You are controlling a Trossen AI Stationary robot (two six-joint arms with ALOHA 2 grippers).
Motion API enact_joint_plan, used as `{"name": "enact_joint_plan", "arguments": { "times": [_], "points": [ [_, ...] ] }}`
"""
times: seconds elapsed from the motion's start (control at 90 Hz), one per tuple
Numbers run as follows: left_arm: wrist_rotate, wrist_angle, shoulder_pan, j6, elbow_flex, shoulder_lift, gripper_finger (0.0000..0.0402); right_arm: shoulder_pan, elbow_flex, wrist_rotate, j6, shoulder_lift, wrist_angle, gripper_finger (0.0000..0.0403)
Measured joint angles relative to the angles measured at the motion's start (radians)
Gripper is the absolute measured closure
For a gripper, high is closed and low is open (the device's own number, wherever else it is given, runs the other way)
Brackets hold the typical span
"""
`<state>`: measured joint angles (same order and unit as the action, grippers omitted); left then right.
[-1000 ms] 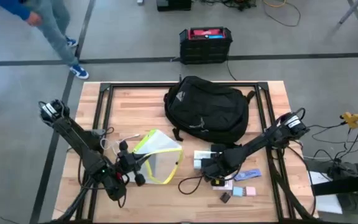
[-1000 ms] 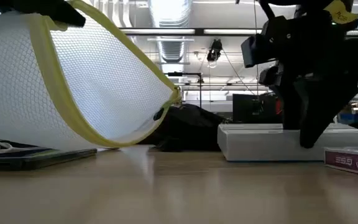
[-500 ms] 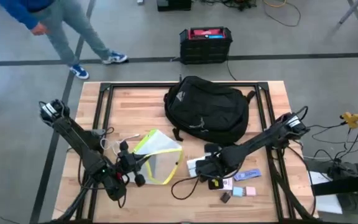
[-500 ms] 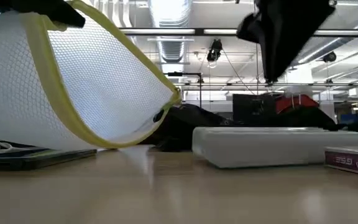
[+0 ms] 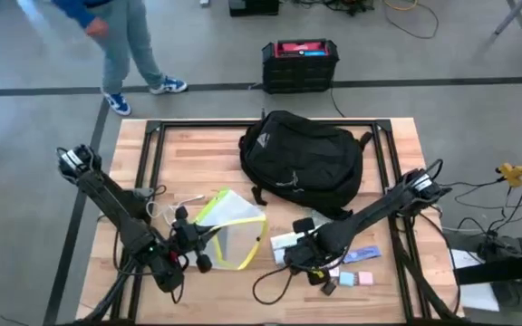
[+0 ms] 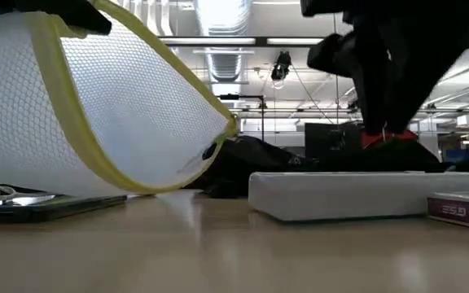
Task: Unpack backpack
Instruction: Put the white medicine organizer into the yellow green zip bag
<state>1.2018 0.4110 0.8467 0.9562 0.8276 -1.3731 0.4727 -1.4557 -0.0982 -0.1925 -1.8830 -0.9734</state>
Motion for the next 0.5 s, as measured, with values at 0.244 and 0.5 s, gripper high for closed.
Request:
{"name": "enact_joint_plan", "arguments": {
  "times": [0.244,0.5],
  "points": [
    [-0.001,-0.002,0.000,-0.003,0.000,0.000,0.0402,-0.011,0.000,0.004,0.013,-0.048,0.024,0.0194],
    [-0.003,-0.008,0.000,-0.003,0.000,0.000,0.0402,-0.038,0.003,0.020,0.037,-0.107,0.039,0.0148]
  ]
}}
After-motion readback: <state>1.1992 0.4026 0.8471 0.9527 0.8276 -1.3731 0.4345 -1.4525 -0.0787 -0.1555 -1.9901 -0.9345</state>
